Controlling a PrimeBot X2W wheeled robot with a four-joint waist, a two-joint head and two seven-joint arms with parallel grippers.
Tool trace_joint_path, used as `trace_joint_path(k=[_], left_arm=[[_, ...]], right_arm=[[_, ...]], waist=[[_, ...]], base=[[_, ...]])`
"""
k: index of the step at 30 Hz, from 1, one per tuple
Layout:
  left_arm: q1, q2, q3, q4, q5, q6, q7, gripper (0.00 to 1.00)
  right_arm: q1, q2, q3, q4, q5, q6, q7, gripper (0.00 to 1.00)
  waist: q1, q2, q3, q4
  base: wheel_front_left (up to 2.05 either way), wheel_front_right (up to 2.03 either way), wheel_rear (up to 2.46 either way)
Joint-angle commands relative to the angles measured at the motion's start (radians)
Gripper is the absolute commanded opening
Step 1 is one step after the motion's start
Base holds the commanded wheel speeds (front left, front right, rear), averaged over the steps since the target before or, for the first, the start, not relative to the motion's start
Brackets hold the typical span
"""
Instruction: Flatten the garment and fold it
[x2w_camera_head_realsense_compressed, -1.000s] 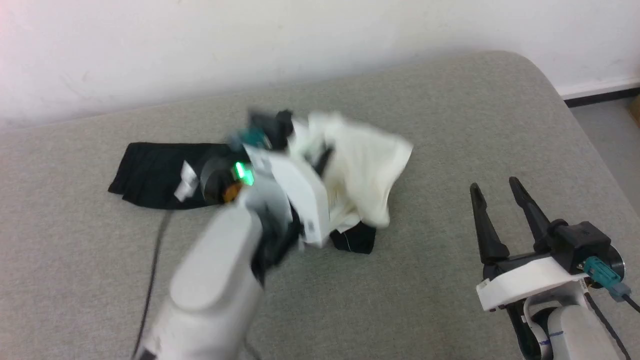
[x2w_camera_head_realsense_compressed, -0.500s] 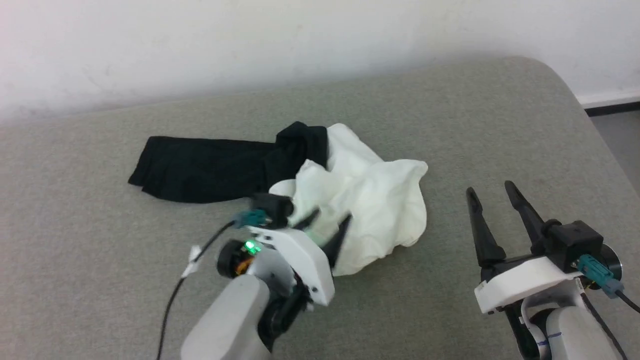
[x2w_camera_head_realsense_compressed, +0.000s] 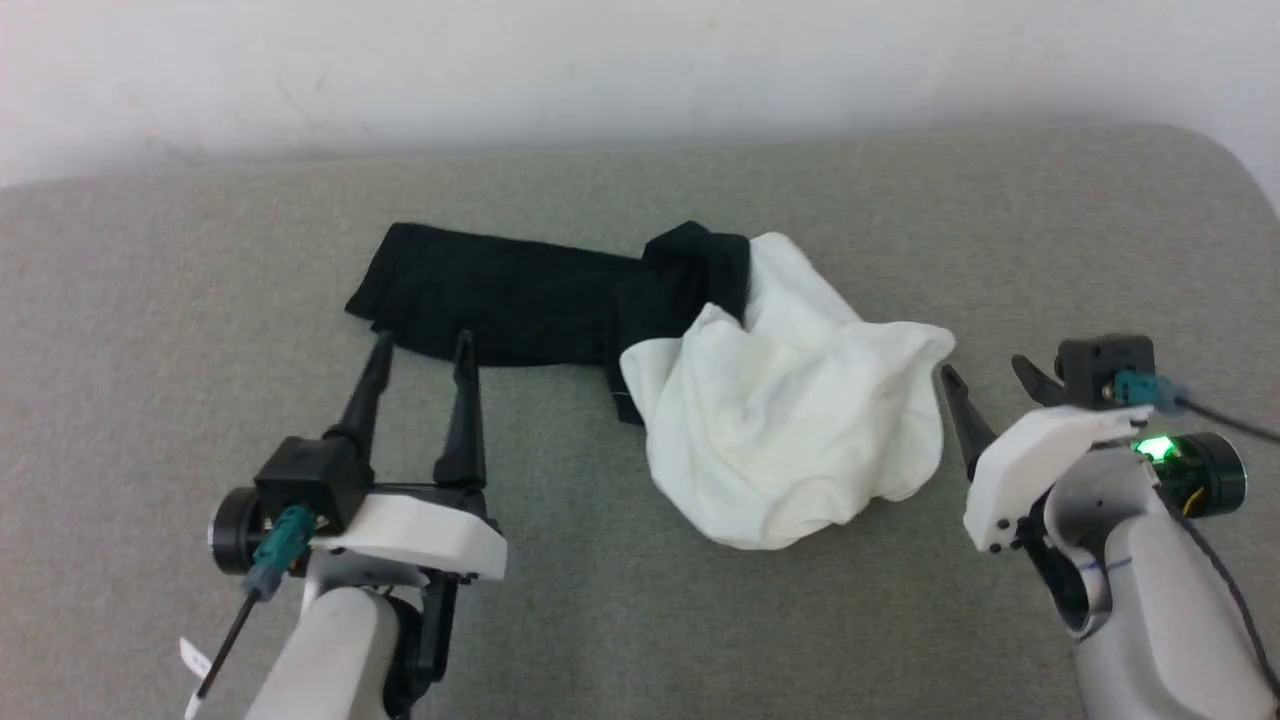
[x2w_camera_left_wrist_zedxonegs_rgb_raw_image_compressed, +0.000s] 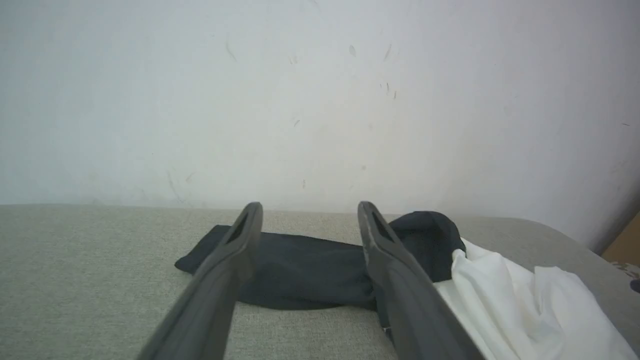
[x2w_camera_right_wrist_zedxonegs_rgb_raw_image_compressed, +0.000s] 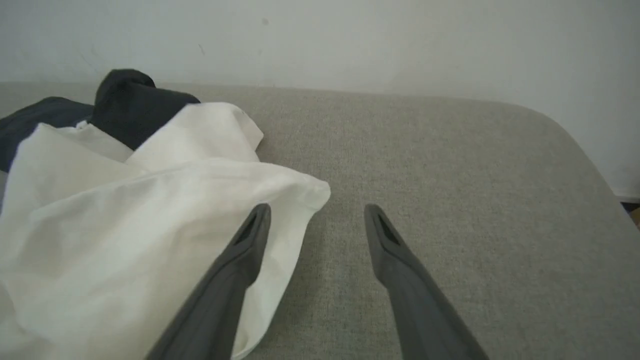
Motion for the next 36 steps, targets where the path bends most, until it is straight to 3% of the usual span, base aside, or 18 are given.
trace_joint_path(k=[1,5,10,11,13,15,20,25,28,31,36], left_arm=[[0.022,-0.004,0.023,-0.031,0.024,0.007,-0.004,1.00],[0.066,-0.028,0.082,-0.085,0.069,0.001,-0.005,1.00],[0.096,-0.065,0.139,-0.107,0.097,-0.022,-0.005,1.00],[0.102,-0.072,0.148,-0.108,0.102,-0.025,-0.005,1.00],[0.110,-0.084,0.164,-0.111,0.111,-0.034,-0.005,1.00],[0.120,-0.093,0.179,-0.112,0.118,-0.042,-0.005,1.00],[0.152,-0.108,0.219,-0.105,0.131,-0.061,-0.005,1.00],[0.189,-0.115,0.252,-0.102,0.147,-0.073,-0.005,1.00],[0.212,-0.118,0.267,-0.107,0.155,-0.074,-0.005,1.00],[0.224,-0.120,0.276,-0.111,0.161,-0.079,-0.005,1.00],[0.225,-0.124,0.283,-0.110,0.166,-0.089,-0.005,1.00]], right_arm=[[-0.035,0.002,-0.012,0.031,-0.001,-0.002,0.043,1.00],[-0.103,0.002,-0.046,0.124,-0.018,-0.002,0.198,1.00],[-0.140,-0.014,-0.011,0.184,-0.026,-0.002,0.370,1.00],[-0.137,-0.020,-0.002,0.191,-0.025,-0.002,0.402,0.79],[-0.128,-0.034,0.009,0.190,-0.018,-0.002,0.446,0.00],[-0.114,-0.041,-0.002,0.169,-0.016,-0.002,0.454,0.00],[-0.083,-0.030,-0.056,0.065,-0.009,-0.002,0.345,0.00],[-0.034,-0.006,-0.048,-0.127,0.086,-0.002,0.236,0.00],[0.028,0.000,0.060,-0.304,0.197,-0.002,0.250,0.00],[0.118,0.001,0.218,-0.464,0.316,-0.002,0.334,0.00],[0.261,-0.046,0.454,-0.556,0.391,-0.002,0.512,0.00]], waist=[[0.0000,0.0000,0.046,0.047],[0.0000,0.0000,0.084,0.085],[0.0000,0.0000,0.112,0.117],[0.0000,0.0000,0.112,0.121],[0.0000,0.0000,0.109,0.128],[0.0000,0.0000,0.100,0.130],[0.0000,0.0000,0.054,0.117],[0.0000,0.0000,-0.003,0.095],[0.0000,0.0000,-0.029,0.078],[0.0000,0.0000,-0.044,0.063],[0.0000,0.0000,-0.051,0.050]], base=[[0.00,0.00,0.00],[0.00,0.00,0.00],[0.00,0.00,0.00],[0.00,0.00,0.00],[0.00,0.00,0.00],[0.00,0.00,0.00],[0.00,0.00,0.00],[0.00,0.00,0.00],[0.00,0.00,0.00],[0.00,0.00,0.00],[0.00,0.00,0.00]])
